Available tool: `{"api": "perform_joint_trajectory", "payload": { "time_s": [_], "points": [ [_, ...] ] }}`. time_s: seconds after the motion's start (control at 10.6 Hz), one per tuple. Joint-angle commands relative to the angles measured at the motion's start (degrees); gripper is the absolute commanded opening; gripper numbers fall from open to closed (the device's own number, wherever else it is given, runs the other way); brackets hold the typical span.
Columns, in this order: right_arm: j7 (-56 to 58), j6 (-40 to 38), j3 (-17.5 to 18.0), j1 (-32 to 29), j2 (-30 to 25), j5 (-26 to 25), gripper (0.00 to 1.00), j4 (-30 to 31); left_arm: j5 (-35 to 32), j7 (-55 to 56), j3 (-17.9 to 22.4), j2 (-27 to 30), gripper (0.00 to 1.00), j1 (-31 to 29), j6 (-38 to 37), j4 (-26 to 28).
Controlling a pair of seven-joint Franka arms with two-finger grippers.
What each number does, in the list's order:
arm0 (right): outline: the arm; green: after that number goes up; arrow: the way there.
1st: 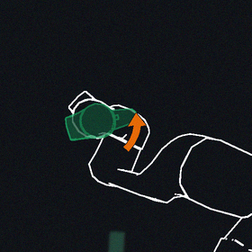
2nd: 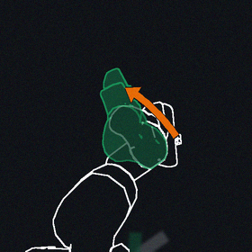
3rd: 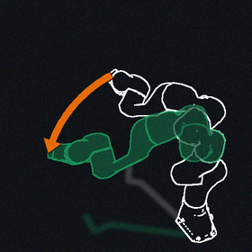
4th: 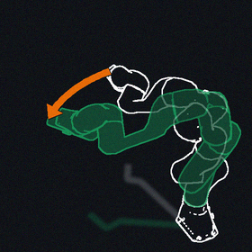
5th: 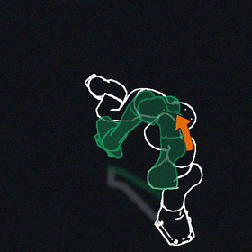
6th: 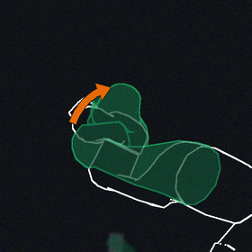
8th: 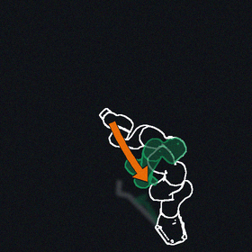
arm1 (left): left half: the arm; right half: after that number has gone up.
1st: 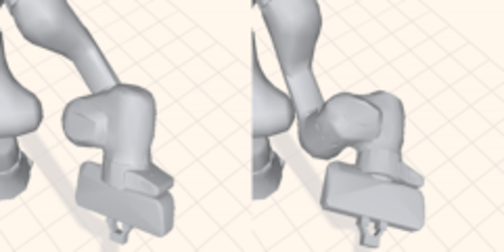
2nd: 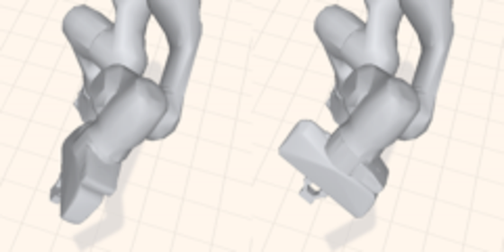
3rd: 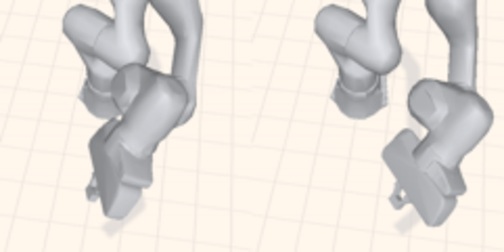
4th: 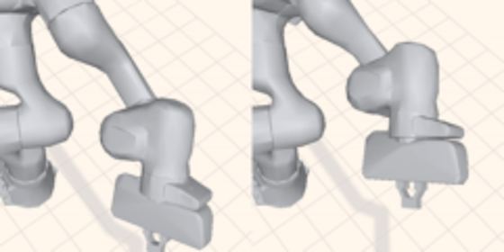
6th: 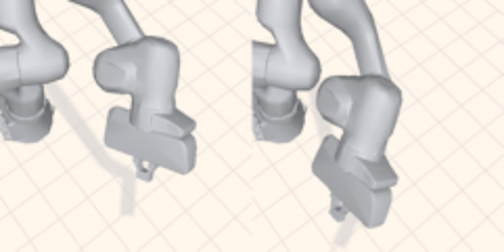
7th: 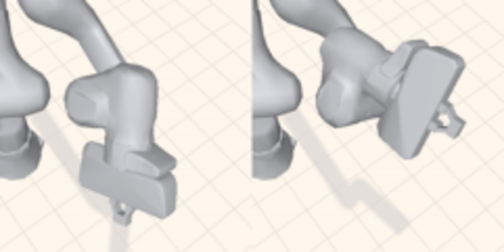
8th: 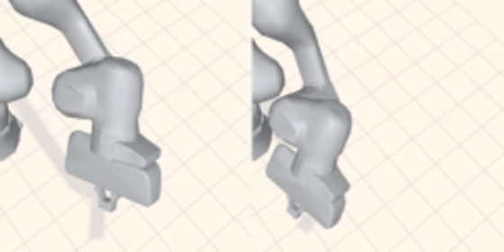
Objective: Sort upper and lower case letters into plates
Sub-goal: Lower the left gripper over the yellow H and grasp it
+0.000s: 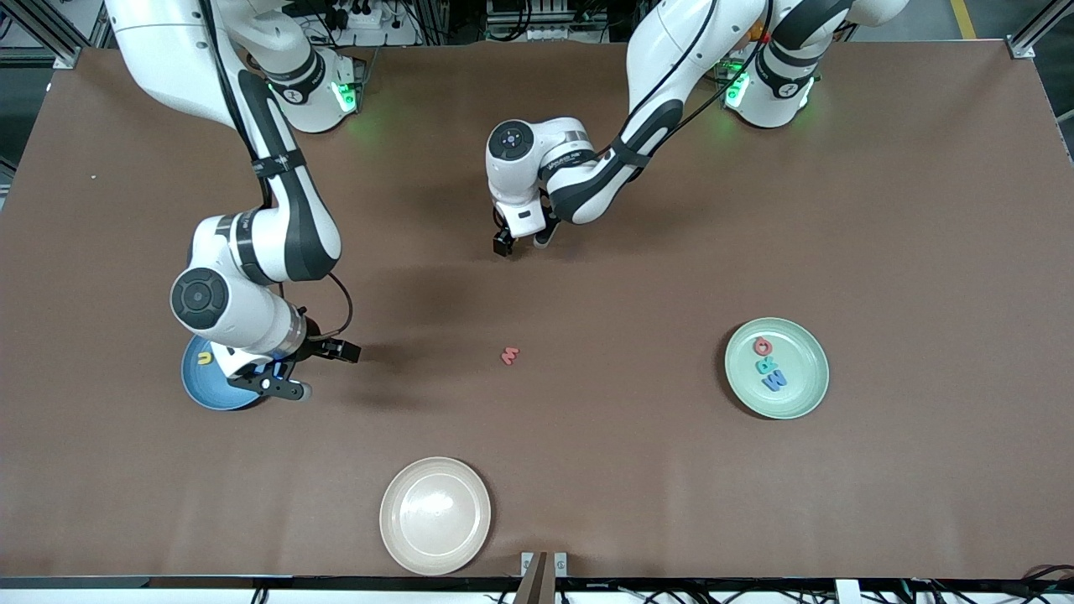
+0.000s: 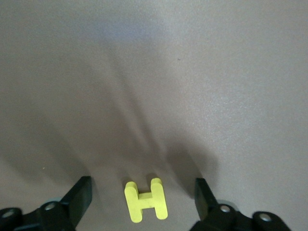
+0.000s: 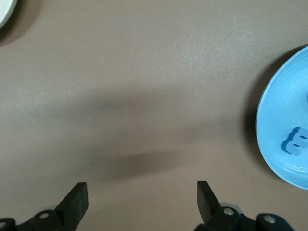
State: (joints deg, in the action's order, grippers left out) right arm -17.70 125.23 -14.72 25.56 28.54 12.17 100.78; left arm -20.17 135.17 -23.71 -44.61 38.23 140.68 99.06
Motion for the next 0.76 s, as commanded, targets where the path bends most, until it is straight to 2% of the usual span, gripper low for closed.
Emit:
{"api": "perform_joint_trajectory", "payload": {
  "time_s": [0.0, 0.09, 0.19, 0.28, 0.38, 0.66],
  "points": [
    [-1.11, -0.78, -0.40, 0.46, 0.64, 0.05, 1.00, -1.37, -1.72, 2.21, 0.59, 0.05, 0.58, 0.96, 0.65, -0.19],
    [-1.11, -0.86, -0.40, 0.46, 0.64, 0.05, 1.00, -1.46, -1.72, 2.21, 0.59, 0.05, 0.41, 0.96, 0.65, -0.19],
    [-1.11, -0.86, -0.40, 0.46, 0.72, 0.05, 1.00, -1.46, -1.72, 2.29, 0.68, 0.05, 0.12, 1.14, 0.57, -0.19],
    [-1.20, -0.78, -0.40, 0.46, 0.64, 0.14, 1.00, -1.46, -2.24, 2.56, 0.86, 0.40, 0.00, 1.23, 0.56, -0.10],
    [-1.20, -0.78, -0.40, 0.46, 0.64, 0.40, 1.00, -1.46, -2.68, 2.21, 1.38, 0.75, 0.00, 1.05, 0.48, -0.19],
    [-4.60, -0.78, -0.31, 1.60, 0.81, 0.49, 1.00, -1.99, -10.93, -3.04, 1.39, 3.46, 0.00, -3.15, 0.13, -0.63]
  ]
}}
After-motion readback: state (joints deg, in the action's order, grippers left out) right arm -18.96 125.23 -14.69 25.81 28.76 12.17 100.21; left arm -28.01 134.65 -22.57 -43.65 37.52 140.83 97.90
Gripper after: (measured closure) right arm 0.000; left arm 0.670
